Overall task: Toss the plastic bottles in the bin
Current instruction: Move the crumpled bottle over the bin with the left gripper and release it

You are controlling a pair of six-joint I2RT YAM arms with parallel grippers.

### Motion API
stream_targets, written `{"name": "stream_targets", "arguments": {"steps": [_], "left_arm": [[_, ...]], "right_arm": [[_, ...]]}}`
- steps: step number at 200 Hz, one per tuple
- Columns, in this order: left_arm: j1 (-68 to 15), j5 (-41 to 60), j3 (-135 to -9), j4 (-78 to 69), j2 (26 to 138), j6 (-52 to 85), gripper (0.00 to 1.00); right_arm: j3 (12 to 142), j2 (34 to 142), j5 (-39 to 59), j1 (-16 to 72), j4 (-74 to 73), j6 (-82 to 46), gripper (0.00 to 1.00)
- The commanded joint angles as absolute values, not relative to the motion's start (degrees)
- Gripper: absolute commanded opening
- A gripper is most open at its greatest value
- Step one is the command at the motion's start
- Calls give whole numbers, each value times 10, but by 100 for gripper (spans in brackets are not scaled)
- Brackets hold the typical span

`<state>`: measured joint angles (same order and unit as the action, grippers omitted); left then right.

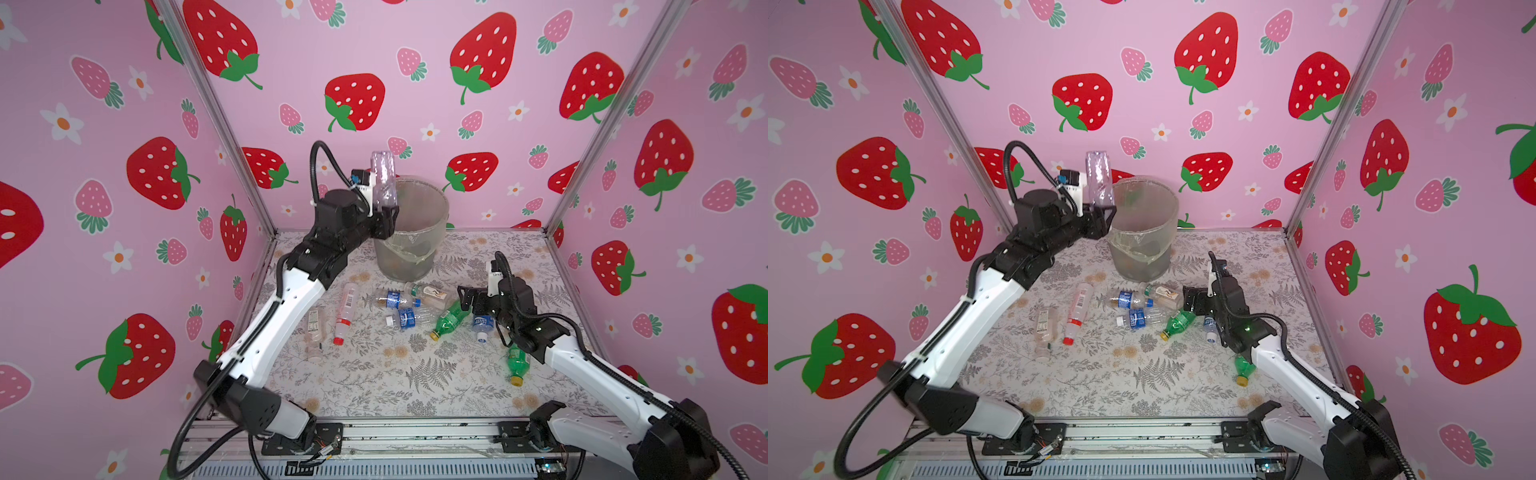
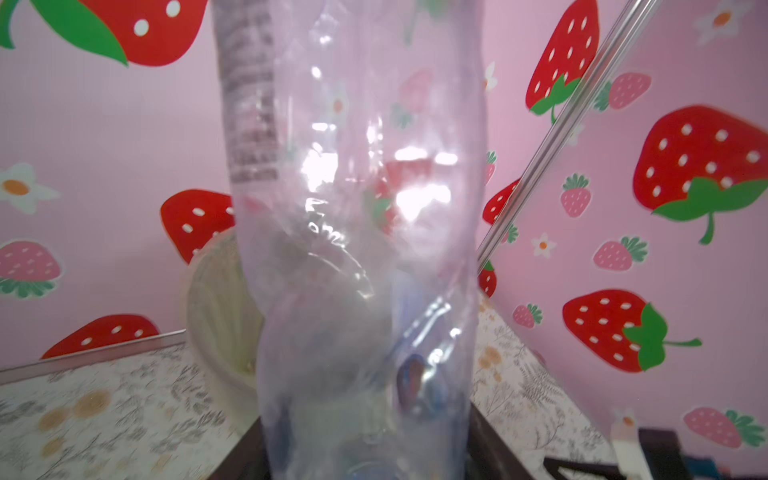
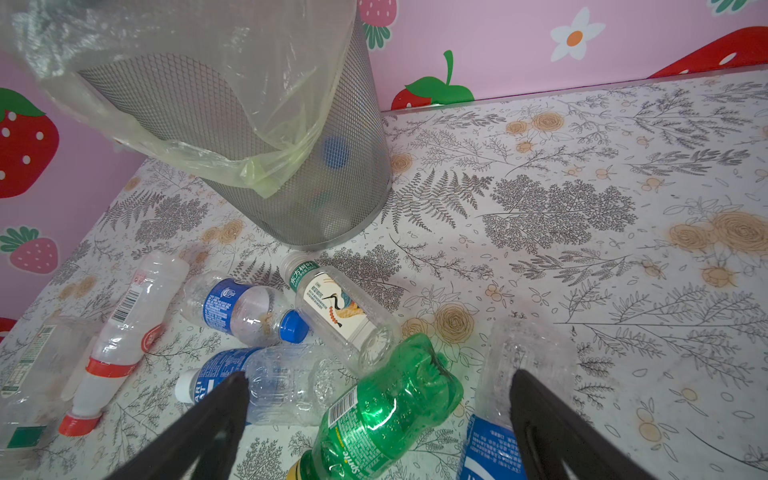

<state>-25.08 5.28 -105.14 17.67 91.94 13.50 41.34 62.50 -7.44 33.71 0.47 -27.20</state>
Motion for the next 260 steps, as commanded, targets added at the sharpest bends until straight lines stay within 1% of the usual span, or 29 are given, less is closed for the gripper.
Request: {"name": "stream_targets", "arguments": {"steps": [1,3,9,11,13,22,32,78,97,138,165,232,255,260], "left_arm": [[-224,134,-1250,276,1068,162,67],[-223,135,-1274,291,1082,162,72],[-221,138,-1331,329,1116,163,92],[-220,139,-1348,340,1125,164,98],[-220,142,-1359,349,1133,164,100],[-219,147,-1402,372,1153,161,99],[-219,149,-1396,362,1148,159,99],[-218,95,-1193,241,1004,166,99],[-217,82,-1136,214,957,171,99],[-214,86,-1098,254,908,159,99],[-214,93,-1049,267,875,146,99],[-209,60,-929,278,812,136,99],[-208,75,-886,280,803,141,99],[-209,93,-878,283,802,142,99]], "right_arm": [[425,614,-73,333,7,-274,99],[425,612,-74,333,8,-274,99],[425,608,-75,333,10,-275,99],[426,606,-75,332,11,-275,99],[426,604,-76,333,11,-275,99],[425,596,-79,332,12,-276,99],[423,588,-82,332,14,-275,99],[419,572,-86,332,23,-276,99],[415,571,-86,332,26,-275,99],[409,571,-87,332,31,-278,99],[408,572,-85,332,33,-283,99],[432,579,-96,332,69,-286,99],[436,582,-97,331,79,-290,99],[437,583,-99,331,83,-291,99]]}}
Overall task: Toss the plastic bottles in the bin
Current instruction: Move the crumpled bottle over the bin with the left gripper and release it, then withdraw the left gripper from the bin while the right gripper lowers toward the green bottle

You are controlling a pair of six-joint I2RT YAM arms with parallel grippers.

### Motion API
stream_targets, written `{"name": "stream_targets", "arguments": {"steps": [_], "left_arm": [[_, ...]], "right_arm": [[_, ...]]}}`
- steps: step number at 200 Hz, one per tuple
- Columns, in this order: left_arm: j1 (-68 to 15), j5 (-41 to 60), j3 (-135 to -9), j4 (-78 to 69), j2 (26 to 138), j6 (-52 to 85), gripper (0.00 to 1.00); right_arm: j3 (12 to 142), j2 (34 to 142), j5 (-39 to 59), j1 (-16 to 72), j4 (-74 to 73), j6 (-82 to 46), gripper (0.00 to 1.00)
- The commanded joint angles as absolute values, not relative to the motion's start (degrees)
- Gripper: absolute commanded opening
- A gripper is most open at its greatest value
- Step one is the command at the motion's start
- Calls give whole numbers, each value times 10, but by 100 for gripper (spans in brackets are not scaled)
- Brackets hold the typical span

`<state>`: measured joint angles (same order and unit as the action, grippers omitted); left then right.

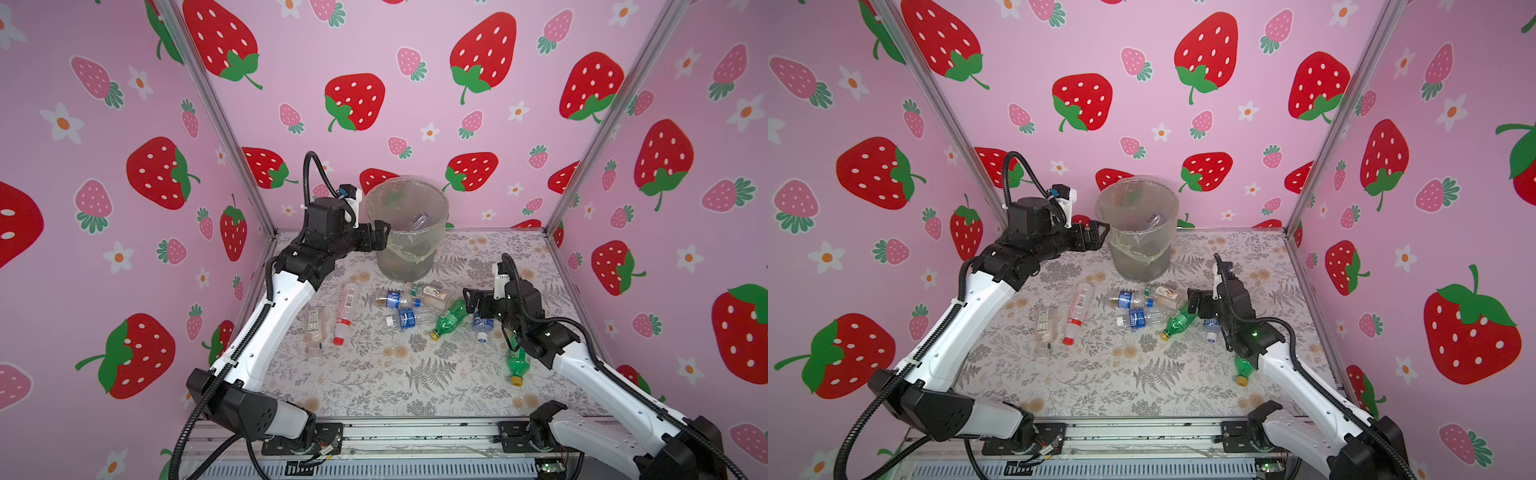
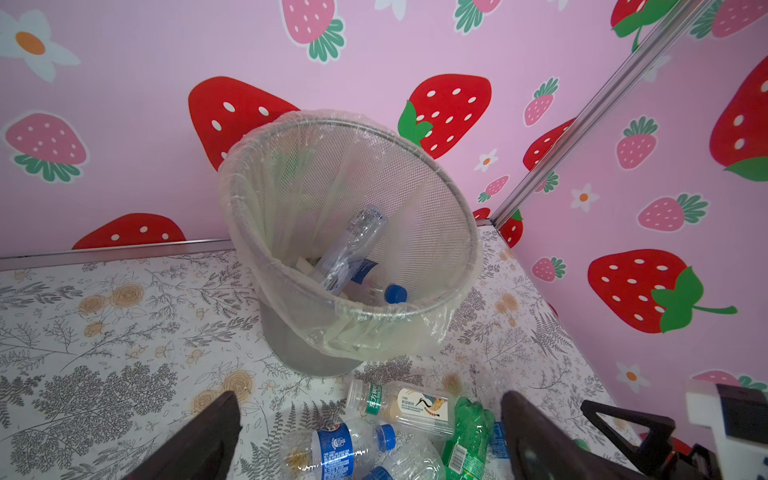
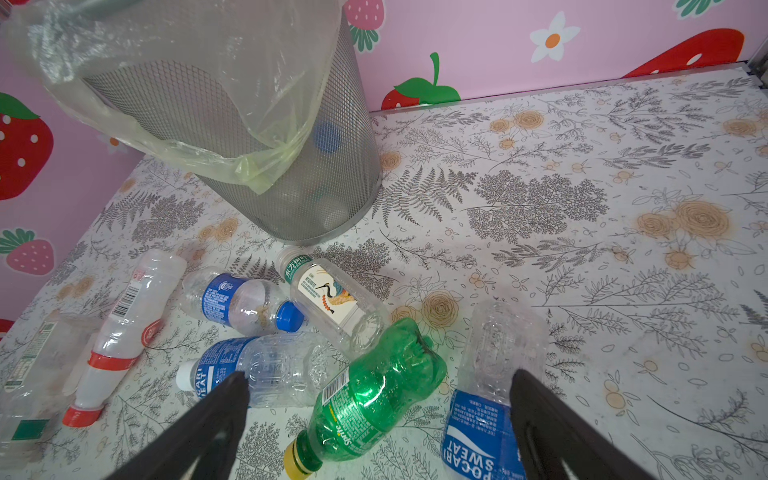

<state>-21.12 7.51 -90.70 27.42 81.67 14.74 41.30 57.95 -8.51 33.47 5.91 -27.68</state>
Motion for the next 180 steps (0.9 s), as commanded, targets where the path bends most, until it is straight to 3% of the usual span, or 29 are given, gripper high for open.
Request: {"name": "stream_targets", "arguments": {"steps": [1,126,180], "left_arm": [[-209,93,-877,283,801,143,99],[-209,83,-751,294,747,117,99],[-207,-17,-738,320,726,104,99]], "right_arm": [[437,583,-100,331,84,-291,99],[466,627,-130,325,229,-407,99],[487,678,-167,309,333,-456,99]]}}
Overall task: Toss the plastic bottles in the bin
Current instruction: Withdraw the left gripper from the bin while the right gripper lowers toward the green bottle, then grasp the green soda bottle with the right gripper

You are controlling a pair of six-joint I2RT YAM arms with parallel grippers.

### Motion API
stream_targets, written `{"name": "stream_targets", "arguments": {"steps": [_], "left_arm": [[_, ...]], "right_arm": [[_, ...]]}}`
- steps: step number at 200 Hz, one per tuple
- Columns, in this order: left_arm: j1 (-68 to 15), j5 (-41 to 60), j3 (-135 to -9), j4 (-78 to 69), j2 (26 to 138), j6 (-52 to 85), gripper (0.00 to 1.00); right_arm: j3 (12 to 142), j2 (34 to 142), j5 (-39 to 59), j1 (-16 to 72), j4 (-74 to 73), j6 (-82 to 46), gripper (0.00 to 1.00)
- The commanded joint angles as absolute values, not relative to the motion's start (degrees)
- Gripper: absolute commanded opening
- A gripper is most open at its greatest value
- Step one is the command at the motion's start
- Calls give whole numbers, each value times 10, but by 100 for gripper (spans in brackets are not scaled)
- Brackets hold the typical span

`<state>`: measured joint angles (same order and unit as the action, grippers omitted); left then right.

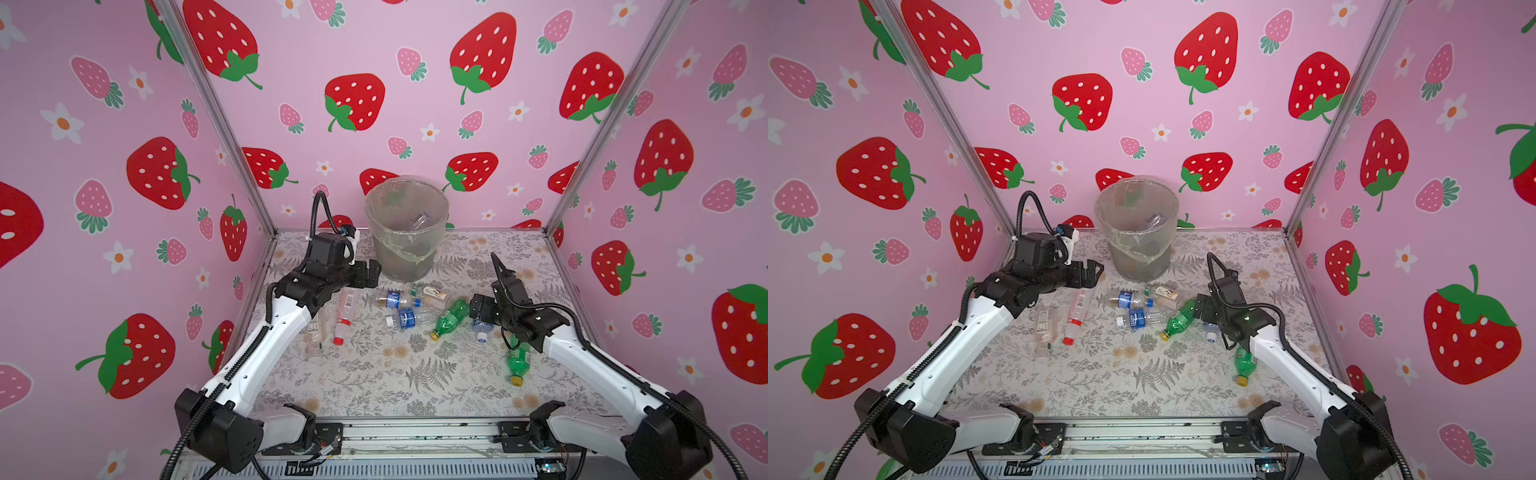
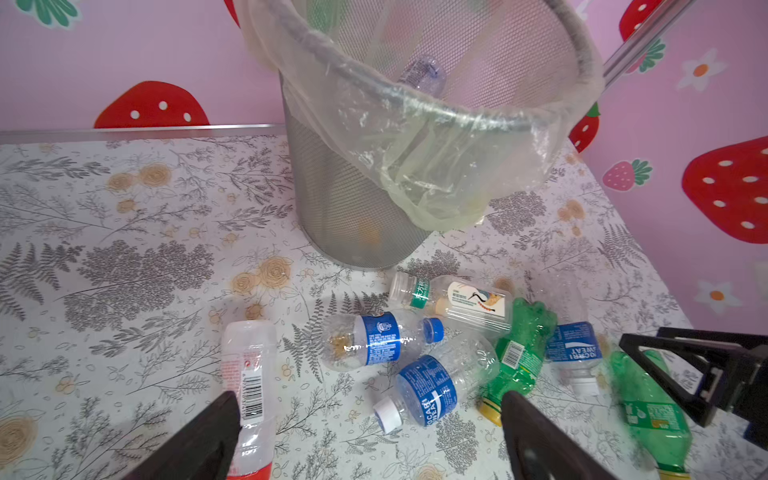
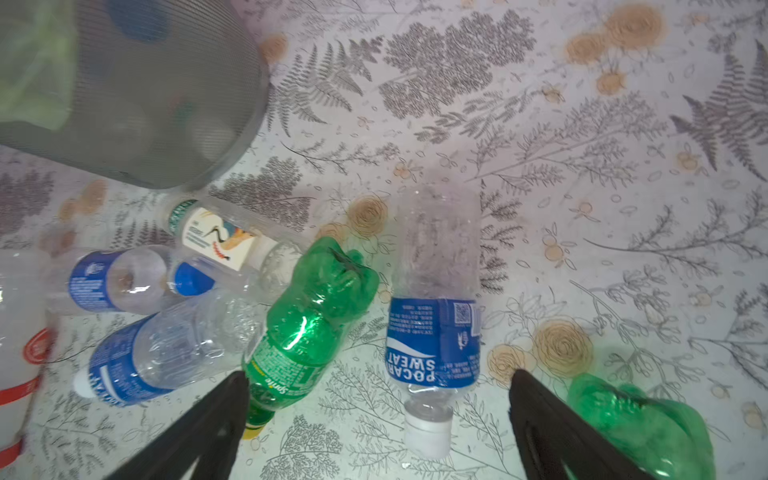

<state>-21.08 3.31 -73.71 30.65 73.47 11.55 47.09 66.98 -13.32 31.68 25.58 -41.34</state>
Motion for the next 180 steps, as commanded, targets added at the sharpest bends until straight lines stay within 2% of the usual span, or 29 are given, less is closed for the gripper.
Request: {"name": "stream_targets", "arguments": {"steps": [1,107,180], "left_arm": [[-206,-17,-738,319,726,104,99],[-205,18,-753,339,726,108,99],[-206,-17,-751,343,715,98,99]], "right_arm": [[487,678,-167,310,334,-457,99],[440,594,-204,285,427,-501,99],[361,583,-187,257,413,-557,99]]}}
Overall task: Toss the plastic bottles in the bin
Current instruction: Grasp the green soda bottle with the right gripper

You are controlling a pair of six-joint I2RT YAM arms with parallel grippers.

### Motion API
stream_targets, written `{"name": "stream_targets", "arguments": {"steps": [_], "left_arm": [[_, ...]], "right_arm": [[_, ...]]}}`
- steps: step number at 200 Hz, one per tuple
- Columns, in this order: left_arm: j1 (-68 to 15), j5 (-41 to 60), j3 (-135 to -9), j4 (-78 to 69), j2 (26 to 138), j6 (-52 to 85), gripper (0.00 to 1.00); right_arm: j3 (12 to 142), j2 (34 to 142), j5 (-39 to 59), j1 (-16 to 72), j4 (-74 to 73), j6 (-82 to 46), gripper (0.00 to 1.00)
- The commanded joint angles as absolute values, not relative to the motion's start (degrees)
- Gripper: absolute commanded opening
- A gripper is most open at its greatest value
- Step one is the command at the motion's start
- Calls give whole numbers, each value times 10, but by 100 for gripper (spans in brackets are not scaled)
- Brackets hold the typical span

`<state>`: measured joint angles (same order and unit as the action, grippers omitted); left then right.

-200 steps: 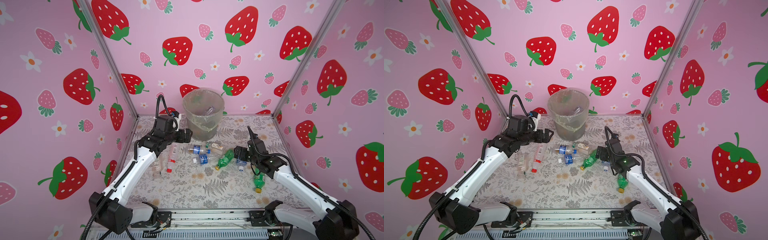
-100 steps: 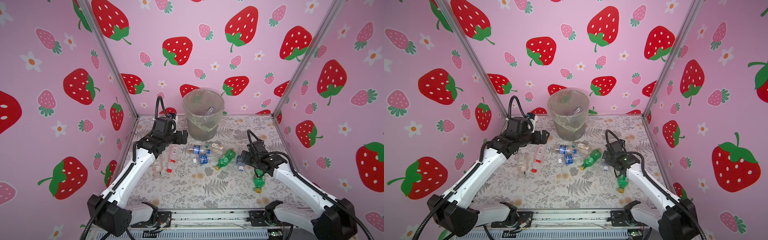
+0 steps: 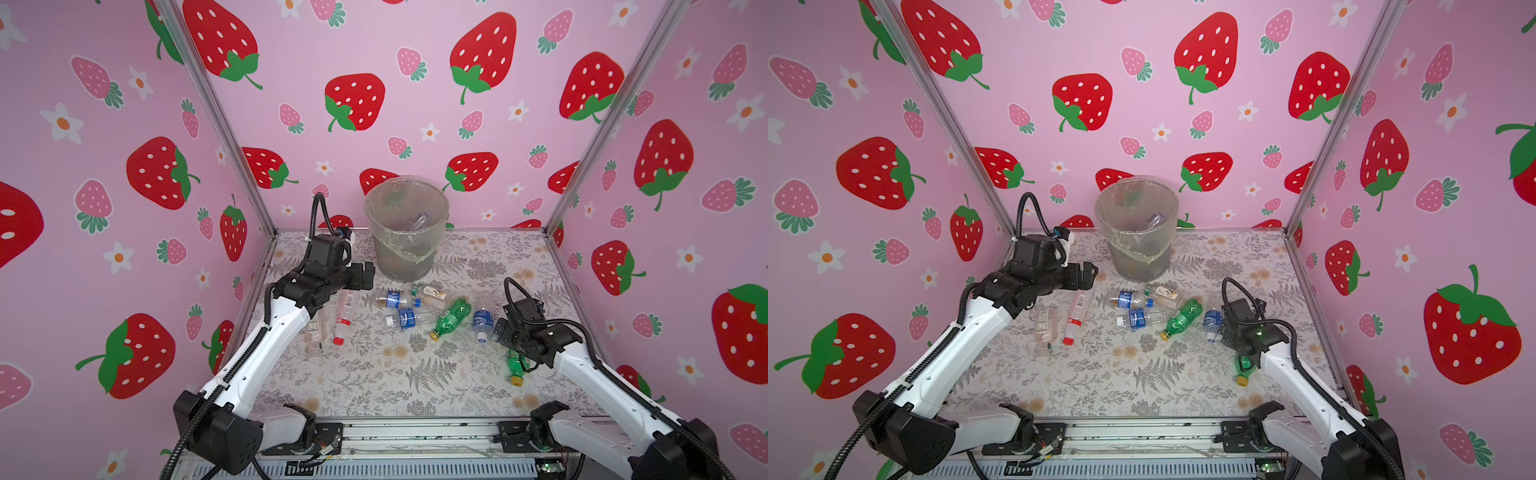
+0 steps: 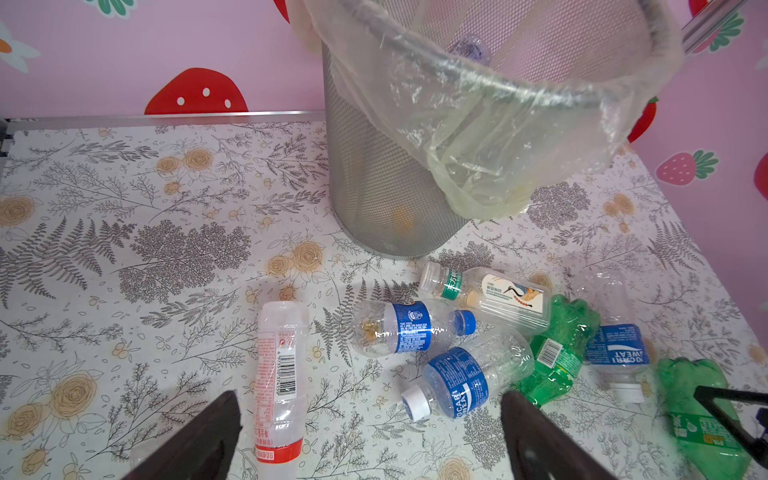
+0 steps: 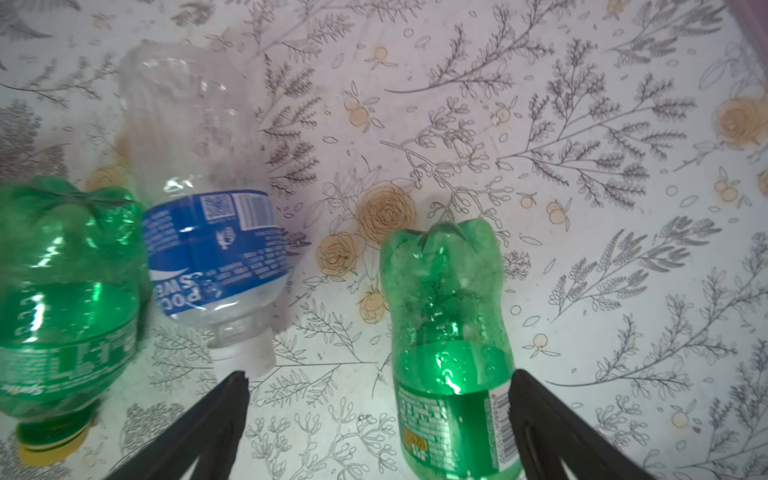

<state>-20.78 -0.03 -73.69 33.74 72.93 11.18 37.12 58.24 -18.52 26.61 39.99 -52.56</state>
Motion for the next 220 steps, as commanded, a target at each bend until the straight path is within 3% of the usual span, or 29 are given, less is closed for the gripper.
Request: {"name": "stream_targets", "arguments": {"steps": [1,149,220], "left_arm": [[-205,-18,-751,343,715,97,99],[-205,-22,-753,348,725,96,99],[-206,-25,-753,349,726,94,99]], "right_arm": [[361,583,-188,257,412,-557,99],[302,612,-155,248,345,-532,100],[292,600,-149,248,320,-525,85]]}}
